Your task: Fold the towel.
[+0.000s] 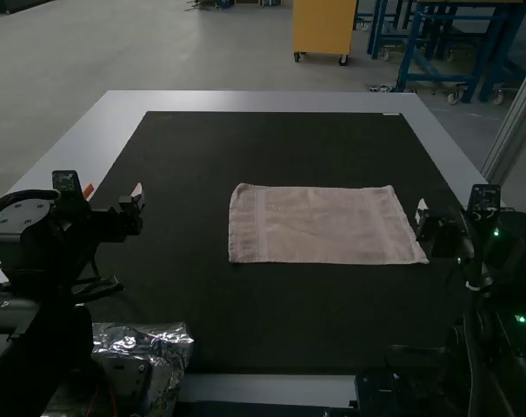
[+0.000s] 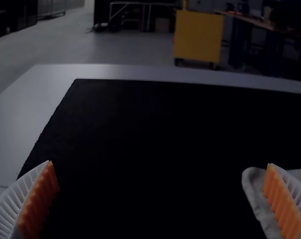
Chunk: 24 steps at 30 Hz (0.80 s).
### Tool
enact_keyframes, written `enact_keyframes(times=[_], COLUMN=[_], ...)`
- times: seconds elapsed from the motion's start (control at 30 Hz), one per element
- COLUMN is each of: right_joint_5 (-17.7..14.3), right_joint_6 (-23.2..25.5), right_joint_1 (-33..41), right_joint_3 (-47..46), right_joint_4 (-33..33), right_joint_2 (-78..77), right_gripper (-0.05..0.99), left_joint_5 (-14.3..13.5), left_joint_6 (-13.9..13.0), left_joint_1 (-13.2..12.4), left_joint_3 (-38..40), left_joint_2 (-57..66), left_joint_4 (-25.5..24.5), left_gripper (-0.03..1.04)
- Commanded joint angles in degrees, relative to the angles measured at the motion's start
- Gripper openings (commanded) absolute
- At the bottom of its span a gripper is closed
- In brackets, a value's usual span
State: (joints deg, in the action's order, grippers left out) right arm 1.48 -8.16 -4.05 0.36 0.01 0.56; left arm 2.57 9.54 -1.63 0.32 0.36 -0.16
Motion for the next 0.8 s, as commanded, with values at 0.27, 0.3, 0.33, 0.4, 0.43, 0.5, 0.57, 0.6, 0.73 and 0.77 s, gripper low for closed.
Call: enact_keyframes(times=[0.27,0.3,0.33,0.4,0.43,0.5,0.57,0.6,0.73,0.77], right_joint_5=[0.9,0.9,0.9,0.9,0.9,0.9,1.0,0.9,1.0,1.2], right_joint_6=[-0.3,-0.4,-0.3,-0.3,-0.3,-0.3,-0.3,-0.4,-0.3,-0.7], right_joint_1=[-0.3,-0.3,-0.4,-0.3,-0.3,-0.3,-0.3,-0.3,-0.4,-0.3], right_joint_3=[-0.4,-0.4,-0.4,-0.4,-0.4,-0.4,-0.4,-0.4,-0.4,-0.3], right_joint_4=[-0.5,-0.5,-0.5,-0.5,-0.5,-0.5,-0.5,-0.5,-0.2,0.3], right_joint_2=[-0.4,-0.4,-0.4,-0.4,-0.4,-0.5,-0.4,-0.4,-0.4,-0.4], right_gripper=[0.92,0.92,0.92,0.92,0.92,0.92,0.92,0.92,0.92,0.92], left_joint_5=[-0.6,-0.6,-0.6,-0.6,-0.6,-0.6,-0.6,-0.6,-0.6,-0.9], left_joint_6=[0.6,0.6,0.6,0.6,0.6,0.7,0.7,0.7,0.5,0.3], left_joint_1=[-0.6,-0.6,-0.6,-0.6,-0.6,-0.4,-0.6,-0.7,-0.8,-0.8], left_joint_3=[-0.4,-0.3,-0.3,-0.3,-0.3,-0.3,-0.3,-0.3,-0.3,-0.3], left_joint_2=[-0.4,-0.4,-0.4,-0.4,-0.4,-0.4,-0.4,-0.4,-0.4,-0.4], left_joint_4=[0.3,0.3,0.3,0.4,0.6,0.7,0.4,0.4,0.6,1.0], left_gripper=[0.97,0.97,0.97,0.97,0.97,0.97,0.97,0.97,0.97,0.97])
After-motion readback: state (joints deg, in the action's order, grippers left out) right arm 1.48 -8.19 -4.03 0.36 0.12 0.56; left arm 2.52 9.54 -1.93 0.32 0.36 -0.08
